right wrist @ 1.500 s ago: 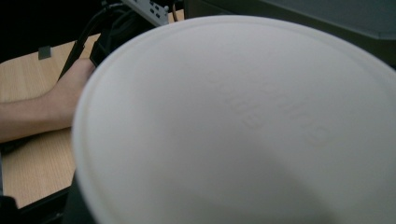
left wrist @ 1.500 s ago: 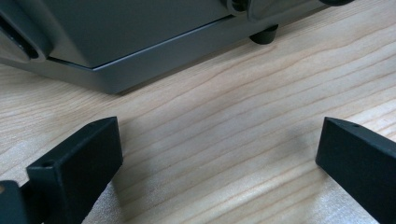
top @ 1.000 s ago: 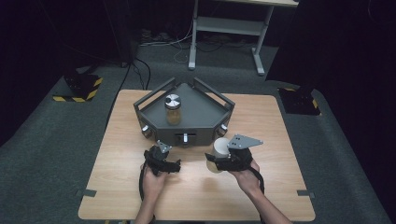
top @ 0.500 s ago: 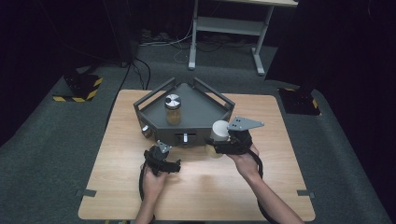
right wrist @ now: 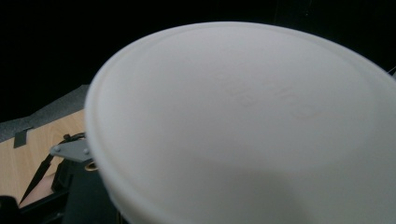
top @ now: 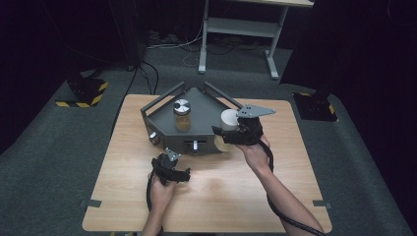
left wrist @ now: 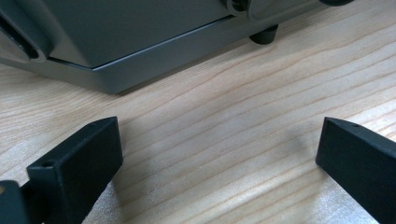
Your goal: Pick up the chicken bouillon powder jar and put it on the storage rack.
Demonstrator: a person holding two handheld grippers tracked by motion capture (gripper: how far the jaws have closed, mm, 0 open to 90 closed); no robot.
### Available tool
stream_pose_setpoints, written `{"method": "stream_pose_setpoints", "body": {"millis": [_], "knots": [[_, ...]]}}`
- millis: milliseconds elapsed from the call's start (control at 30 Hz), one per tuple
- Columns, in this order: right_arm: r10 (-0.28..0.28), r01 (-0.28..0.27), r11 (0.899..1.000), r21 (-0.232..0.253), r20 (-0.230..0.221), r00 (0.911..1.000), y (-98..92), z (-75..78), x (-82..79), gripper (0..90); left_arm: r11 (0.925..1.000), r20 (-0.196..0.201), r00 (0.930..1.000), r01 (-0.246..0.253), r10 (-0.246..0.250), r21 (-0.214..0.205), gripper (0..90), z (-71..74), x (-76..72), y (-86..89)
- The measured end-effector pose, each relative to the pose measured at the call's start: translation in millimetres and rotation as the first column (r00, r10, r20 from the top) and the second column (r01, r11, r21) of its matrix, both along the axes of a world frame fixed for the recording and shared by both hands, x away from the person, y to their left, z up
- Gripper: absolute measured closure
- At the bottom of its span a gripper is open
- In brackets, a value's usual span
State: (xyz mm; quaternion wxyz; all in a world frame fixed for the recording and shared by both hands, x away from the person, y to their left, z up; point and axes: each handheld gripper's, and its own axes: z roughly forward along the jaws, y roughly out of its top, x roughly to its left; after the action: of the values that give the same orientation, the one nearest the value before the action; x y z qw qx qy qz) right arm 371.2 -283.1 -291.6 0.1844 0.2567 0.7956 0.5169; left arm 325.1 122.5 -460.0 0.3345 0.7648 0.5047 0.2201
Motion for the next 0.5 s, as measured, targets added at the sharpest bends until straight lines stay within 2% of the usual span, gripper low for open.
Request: {"method": "stream_pose_setpoints", "body": {"millis": [500], "knots": [[-0.068, 0.068, 0.998, -0.017, -0.013, 0.9976, 12.8, 10.7, 25.9, 35.7, 1.0, 0.0, 1.0, -0.001, 0.001, 0.0, 0.4, -0.1, -0.1, -0.1]]}}
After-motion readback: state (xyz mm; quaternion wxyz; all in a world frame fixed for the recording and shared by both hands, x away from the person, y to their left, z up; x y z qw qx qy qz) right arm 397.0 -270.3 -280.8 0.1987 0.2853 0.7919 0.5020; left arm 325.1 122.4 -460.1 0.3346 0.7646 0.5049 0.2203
